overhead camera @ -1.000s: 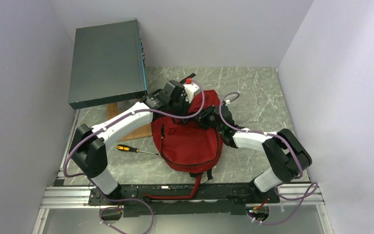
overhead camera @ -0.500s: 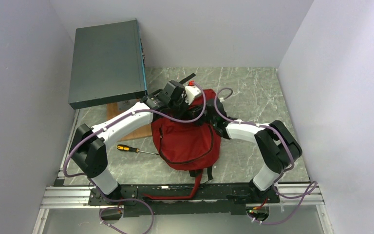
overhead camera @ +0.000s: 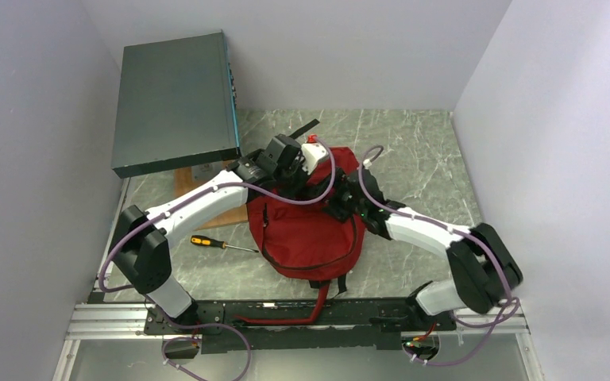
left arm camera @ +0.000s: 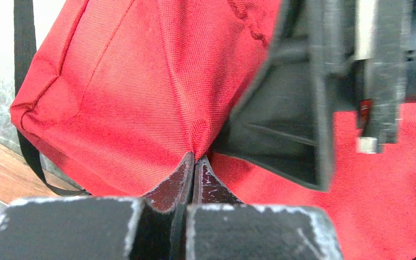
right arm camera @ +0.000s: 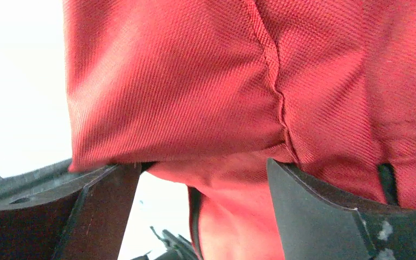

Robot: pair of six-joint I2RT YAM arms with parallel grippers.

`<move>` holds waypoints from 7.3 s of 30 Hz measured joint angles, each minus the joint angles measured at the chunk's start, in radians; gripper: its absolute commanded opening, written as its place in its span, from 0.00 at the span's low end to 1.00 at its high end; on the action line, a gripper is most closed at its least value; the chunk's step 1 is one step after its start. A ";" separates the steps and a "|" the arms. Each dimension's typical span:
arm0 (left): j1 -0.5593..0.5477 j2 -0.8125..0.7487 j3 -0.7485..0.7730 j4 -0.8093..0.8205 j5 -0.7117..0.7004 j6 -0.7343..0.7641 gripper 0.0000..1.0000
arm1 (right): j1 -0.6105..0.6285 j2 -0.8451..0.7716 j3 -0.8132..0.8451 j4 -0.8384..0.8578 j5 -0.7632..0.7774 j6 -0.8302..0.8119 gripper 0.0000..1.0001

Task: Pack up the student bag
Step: Place the stationery in the student bag, then adjust the student bag at the center of the board, then zip the student bag at the center of the board.

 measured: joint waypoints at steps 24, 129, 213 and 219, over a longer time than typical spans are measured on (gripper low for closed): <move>-0.003 -0.469 -0.325 0.018 0.154 -0.266 0.85 | -0.037 -0.294 -0.047 -0.467 0.249 -0.760 0.69; 0.206 -0.639 -0.924 0.591 0.231 -0.687 0.51 | -0.220 -0.325 0.142 -0.476 -0.220 -0.883 0.65; 0.206 -0.274 -0.727 0.708 0.292 -0.844 0.61 | 0.151 0.148 0.383 -0.319 0.052 -0.774 0.00; 0.208 -0.236 -0.725 0.718 0.288 -0.831 0.66 | 0.138 0.124 0.369 -0.302 0.027 -0.768 0.00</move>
